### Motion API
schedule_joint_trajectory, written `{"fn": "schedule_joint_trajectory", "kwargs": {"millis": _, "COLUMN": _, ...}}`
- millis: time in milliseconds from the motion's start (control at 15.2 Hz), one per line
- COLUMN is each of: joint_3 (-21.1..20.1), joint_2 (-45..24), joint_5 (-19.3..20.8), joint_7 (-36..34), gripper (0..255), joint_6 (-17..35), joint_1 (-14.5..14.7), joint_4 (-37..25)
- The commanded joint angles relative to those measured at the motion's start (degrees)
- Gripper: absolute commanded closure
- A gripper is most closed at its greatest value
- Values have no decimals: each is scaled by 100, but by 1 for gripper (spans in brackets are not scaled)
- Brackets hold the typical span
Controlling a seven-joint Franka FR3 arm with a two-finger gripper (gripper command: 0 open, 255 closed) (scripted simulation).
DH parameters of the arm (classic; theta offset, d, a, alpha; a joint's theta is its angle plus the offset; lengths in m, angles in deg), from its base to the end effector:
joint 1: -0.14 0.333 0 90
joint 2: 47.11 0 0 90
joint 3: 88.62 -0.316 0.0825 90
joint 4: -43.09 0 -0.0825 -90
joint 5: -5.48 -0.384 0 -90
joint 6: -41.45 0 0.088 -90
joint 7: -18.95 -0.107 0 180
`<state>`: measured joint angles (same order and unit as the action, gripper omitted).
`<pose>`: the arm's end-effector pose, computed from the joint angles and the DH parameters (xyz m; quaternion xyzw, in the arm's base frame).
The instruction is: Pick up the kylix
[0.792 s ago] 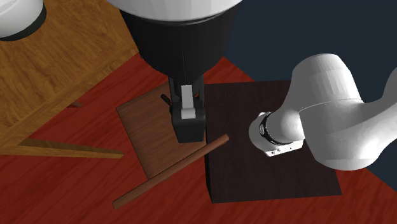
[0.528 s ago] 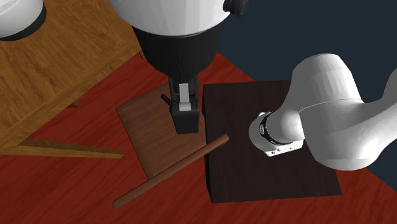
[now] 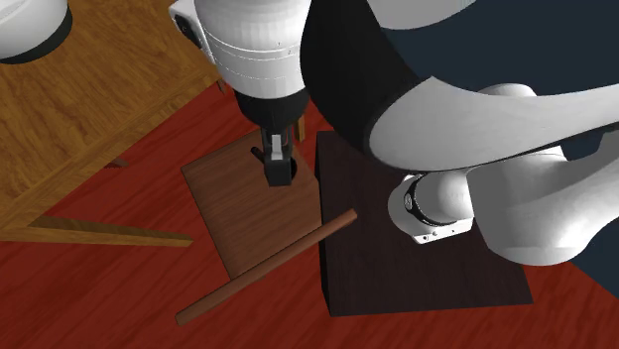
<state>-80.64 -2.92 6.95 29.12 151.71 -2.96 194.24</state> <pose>0.3187 -0.0658 0.4798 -0.9989 -0.0144 -0.0322 0.0314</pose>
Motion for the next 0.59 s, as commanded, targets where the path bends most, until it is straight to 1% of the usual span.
{"fn": "schedule_joint_trajectory", "kwargs": {"millis": 0, "joint_3": 153, "joint_2": -236, "joint_5": 36, "joint_7": 148, "gripper": 0, "joint_6": 510, "joint_1": -29, "joint_4": 226}}
{"fn": "schedule_joint_trajectory", "kwargs": {"millis": 264, "joint_3": 503, "joint_2": -807, "joint_5": 80, "joint_7": 499, "gripper": 0, "joint_6": 1474, "joint_1": -78, "joint_4": 555}}
{"fn": "schedule_joint_trajectory", "kwargs": {"millis": 528, "joint_3": 898, "joint_2": -1591, "joint_5": -3, "joint_7": 928, "gripper": 0, "joint_6": 2479, "joint_1": -33, "joint_4": 722}}
